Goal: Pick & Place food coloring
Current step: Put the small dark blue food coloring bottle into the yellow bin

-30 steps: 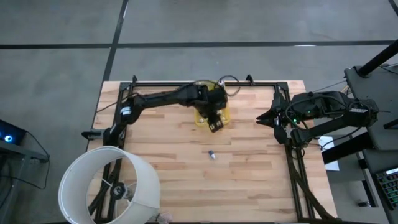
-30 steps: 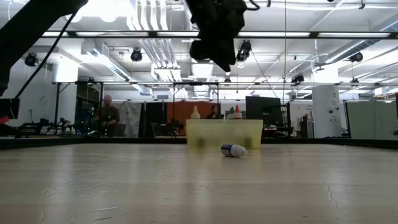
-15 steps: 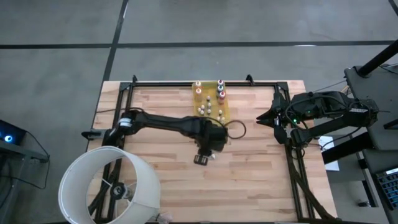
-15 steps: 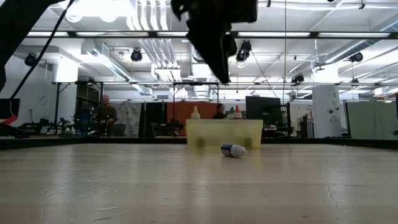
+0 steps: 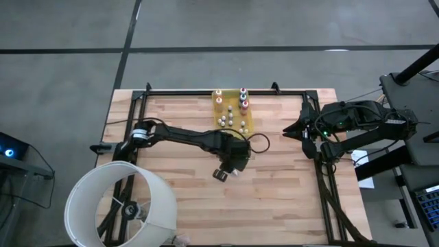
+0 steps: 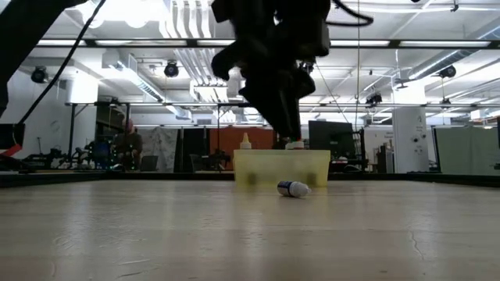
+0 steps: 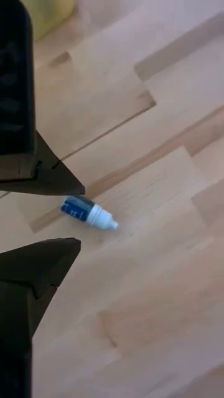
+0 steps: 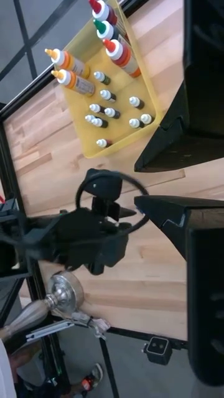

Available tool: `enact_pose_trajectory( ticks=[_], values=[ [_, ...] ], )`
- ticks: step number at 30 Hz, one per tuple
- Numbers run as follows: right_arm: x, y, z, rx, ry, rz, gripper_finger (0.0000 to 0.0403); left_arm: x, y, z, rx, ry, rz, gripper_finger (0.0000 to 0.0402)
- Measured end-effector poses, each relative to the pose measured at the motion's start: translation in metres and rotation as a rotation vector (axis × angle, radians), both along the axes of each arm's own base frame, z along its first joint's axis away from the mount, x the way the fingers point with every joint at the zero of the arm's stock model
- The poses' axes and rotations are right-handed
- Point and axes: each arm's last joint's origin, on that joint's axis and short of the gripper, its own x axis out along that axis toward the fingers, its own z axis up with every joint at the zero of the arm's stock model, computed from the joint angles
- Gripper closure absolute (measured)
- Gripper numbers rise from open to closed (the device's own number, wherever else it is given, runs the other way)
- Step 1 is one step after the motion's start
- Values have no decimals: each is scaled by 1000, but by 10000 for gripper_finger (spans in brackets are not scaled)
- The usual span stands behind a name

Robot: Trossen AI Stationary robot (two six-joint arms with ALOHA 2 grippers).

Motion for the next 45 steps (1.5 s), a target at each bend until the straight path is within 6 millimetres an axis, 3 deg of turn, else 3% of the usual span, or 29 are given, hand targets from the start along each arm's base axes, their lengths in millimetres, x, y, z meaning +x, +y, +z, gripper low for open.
enact_pose_trajectory(
  ticks=[9,18,29,45],
  values=[
    [0,0,0,20,-2,-14,339,-1,1,-6,50,-16,-149,307],
    [0,0,0,45,-4,-33,339,3,8,-14,43,-63,-169,305],
    [0,0,0,45,-4,-34,339,0,11,-26,46,-45,-167,214],
    [0,-1,0,29,-8,-57,339,-10,14,-62,78,-26,-224,209]
  ],
)
